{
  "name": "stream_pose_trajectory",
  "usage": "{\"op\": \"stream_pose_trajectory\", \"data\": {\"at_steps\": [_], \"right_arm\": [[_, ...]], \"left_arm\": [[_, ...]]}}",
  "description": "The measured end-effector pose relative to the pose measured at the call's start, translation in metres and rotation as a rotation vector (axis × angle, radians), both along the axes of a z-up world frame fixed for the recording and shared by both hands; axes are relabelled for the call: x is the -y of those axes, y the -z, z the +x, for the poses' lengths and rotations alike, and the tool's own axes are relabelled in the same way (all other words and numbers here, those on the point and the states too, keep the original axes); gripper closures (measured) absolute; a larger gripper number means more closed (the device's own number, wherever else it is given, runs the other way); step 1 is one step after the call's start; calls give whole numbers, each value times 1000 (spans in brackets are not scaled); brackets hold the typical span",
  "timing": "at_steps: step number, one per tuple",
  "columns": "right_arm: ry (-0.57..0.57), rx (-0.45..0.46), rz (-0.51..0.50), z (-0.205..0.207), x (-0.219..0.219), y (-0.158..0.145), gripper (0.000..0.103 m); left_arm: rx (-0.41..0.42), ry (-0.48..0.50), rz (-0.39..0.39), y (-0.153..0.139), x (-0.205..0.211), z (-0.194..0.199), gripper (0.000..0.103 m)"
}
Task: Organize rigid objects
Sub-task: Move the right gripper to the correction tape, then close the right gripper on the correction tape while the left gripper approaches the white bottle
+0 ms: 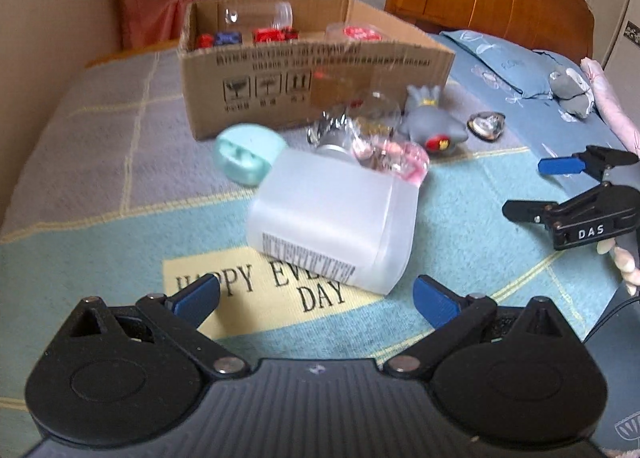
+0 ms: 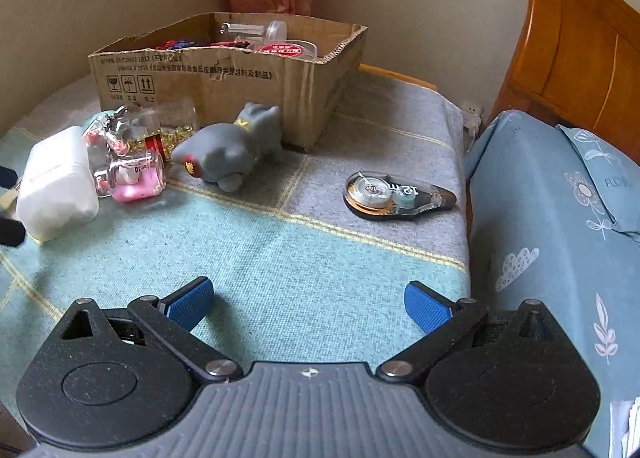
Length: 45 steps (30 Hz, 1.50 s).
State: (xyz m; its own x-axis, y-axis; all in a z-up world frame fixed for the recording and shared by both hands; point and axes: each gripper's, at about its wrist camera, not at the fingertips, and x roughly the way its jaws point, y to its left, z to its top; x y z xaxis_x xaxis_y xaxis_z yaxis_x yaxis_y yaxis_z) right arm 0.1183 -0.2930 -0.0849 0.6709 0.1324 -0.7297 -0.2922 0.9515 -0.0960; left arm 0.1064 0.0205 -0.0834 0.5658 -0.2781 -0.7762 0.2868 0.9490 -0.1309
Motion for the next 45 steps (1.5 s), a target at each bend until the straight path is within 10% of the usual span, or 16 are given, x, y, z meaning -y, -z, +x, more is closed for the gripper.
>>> {"op": "stream_pose_trajectory", "data": {"at_steps": [7, 45], "right_arm": [[-5, -2, 33, 12, 11, 2, 0], [-53, 24, 73, 115, 41, 9, 0]], "left_arm": [[62, 30, 112, 6, 19, 0, 1], [82, 23, 104, 8, 25, 14, 0]]}}
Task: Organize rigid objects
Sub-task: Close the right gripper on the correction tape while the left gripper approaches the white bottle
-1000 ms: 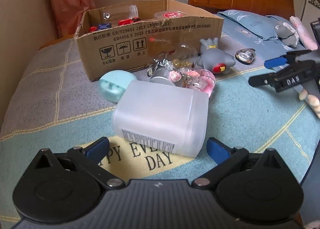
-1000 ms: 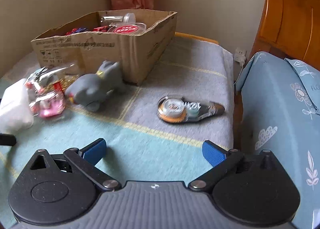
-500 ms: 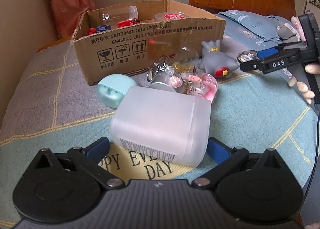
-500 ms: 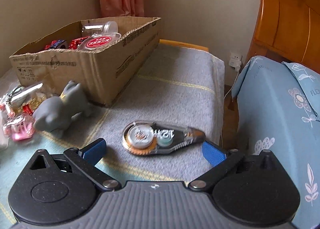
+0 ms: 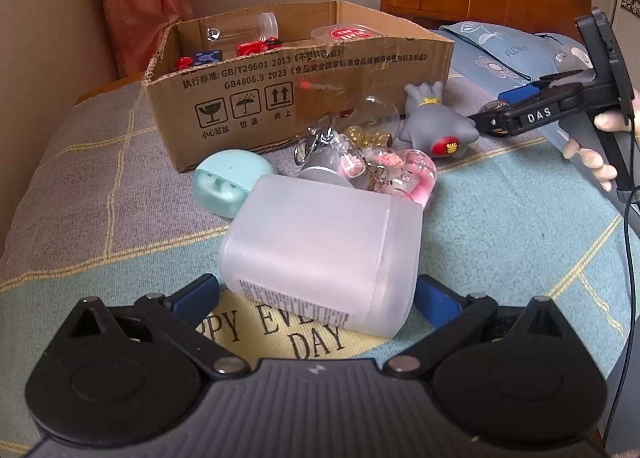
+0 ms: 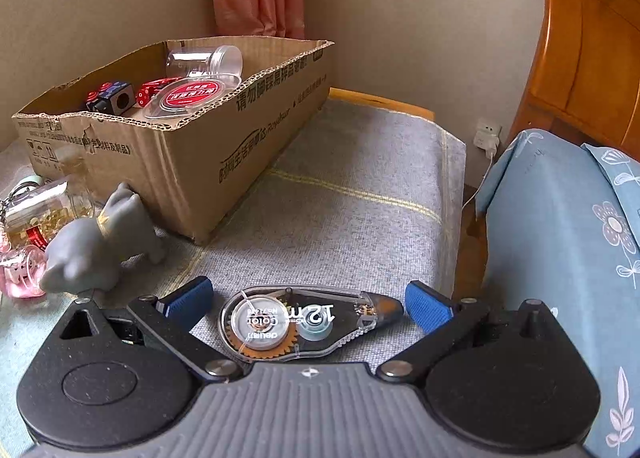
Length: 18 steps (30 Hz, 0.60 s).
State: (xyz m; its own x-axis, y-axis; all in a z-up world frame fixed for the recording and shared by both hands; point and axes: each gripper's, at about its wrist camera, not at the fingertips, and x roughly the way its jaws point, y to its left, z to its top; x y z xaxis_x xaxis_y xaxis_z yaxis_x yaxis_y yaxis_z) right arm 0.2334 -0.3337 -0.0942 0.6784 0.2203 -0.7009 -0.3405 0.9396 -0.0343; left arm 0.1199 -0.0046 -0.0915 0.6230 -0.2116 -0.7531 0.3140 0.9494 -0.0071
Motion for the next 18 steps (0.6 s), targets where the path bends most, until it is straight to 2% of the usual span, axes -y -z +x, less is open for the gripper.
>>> {"op": "stream_pose_trajectory", "data": {"at_steps": [9, 18], "right_arm": [[-120, -43, 0, -27, -27, -2, 0], [-127, -46, -2, -29, -30, -3, 0]], "left_arm": [[-12, 28, 7, -2, 2, 4, 1], [-11, 78, 24, -9, 5, 11, 1]]}}
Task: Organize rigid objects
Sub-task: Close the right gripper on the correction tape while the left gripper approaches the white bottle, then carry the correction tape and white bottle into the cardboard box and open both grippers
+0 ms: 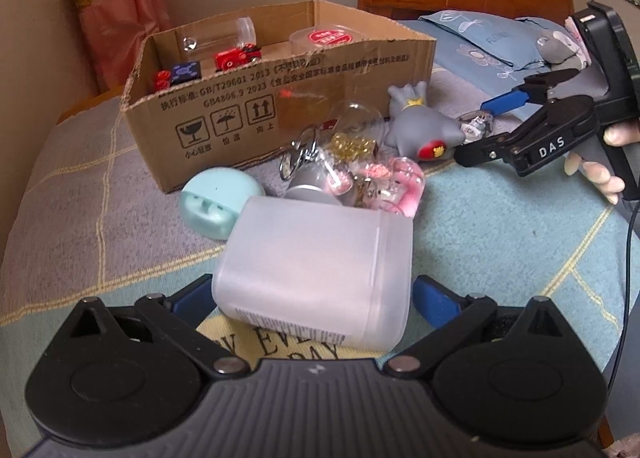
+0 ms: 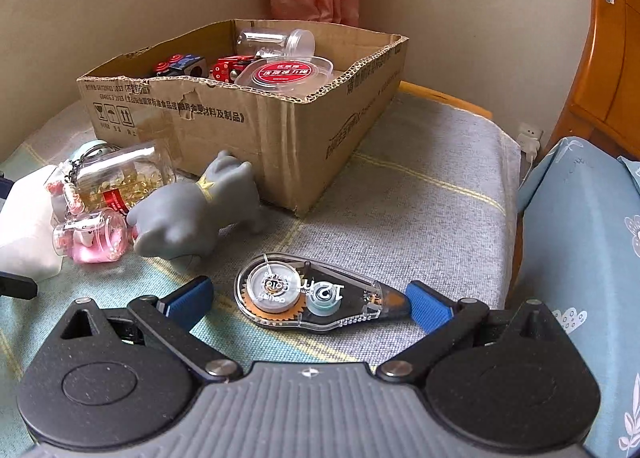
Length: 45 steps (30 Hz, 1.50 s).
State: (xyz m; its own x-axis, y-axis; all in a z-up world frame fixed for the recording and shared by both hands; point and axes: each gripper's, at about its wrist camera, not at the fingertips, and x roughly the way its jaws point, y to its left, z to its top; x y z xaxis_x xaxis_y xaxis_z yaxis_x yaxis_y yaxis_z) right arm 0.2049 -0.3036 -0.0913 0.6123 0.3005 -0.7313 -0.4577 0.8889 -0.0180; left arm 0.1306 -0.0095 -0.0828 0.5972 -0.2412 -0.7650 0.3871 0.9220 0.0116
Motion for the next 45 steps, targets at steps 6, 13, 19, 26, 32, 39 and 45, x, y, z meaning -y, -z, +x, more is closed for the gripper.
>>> {"op": "stream_pose_trajectory", "data": {"at_steps": [6, 13, 19, 26, 32, 39, 45], "right_arm": [[-3, -2, -2, 0, -1, 0, 0], [4, -12, -9, 0, -5, -2, 5], [14, -23, -20, -4, -9, -7, 11], [34, -15, -34, -11, -11, -14, 11], [24, 18, -51, -27, -8, -36, 11], [-6, 63, -46, -48, -10, -68, 11], [-40, 107, -26, -57, -17, -95, 11]], "left_arm": [[-6, 18, 7, -3, -2, 6, 2], [-15, 50, 6, -7, -3, 11, 3], [-39, 87, 0, -9, -2, 17, 18], [-53, 92, -6, -16, -5, 16, 20], [-29, 107, 12, -39, -9, 4, 20], [8, 107, 14, -76, -11, 4, 19], [96, 98, 14, -109, -6, 29, 19]]}}
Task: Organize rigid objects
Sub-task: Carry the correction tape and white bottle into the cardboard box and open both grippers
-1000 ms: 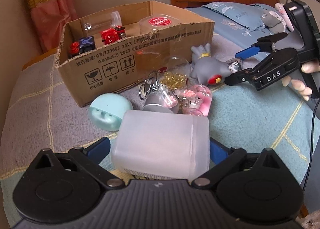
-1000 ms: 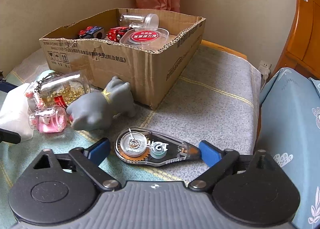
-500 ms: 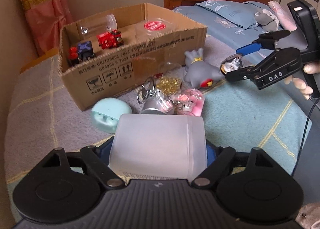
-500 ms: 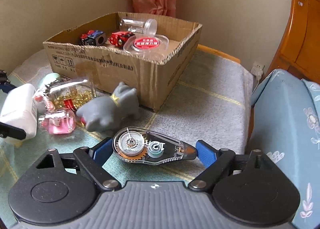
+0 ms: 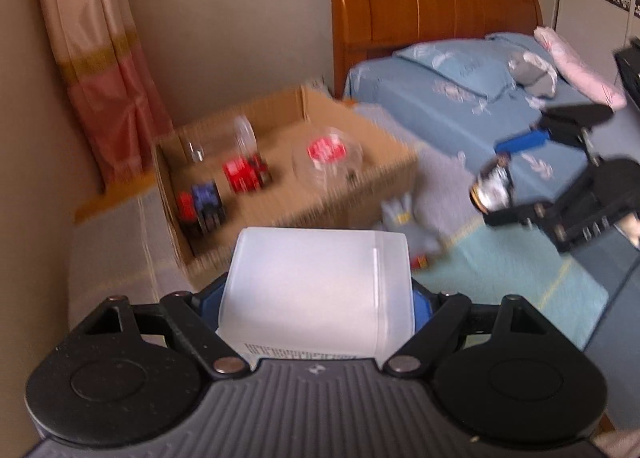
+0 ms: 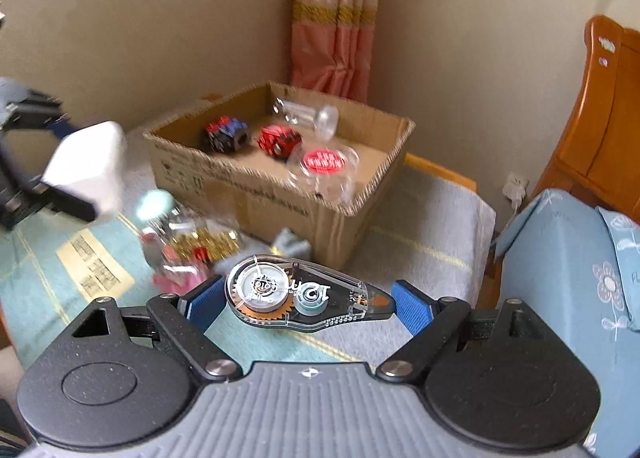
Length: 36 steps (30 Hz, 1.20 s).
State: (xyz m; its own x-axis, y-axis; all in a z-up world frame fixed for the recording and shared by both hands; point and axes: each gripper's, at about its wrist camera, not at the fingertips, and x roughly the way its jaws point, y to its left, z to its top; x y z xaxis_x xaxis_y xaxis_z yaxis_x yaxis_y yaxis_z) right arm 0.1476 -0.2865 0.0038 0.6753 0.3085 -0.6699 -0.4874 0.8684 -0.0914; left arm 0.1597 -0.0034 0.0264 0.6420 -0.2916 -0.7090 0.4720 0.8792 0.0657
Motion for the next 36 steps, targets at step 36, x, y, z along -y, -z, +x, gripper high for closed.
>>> {"op": "stream_pose_trajectory", "data": {"at_steps": [36], "right_arm": [[-44, 52, 27, 59, -50, -45, 11]], "left_arm": [[-3, -205, -24, 11, -31, 43, 5]]}}
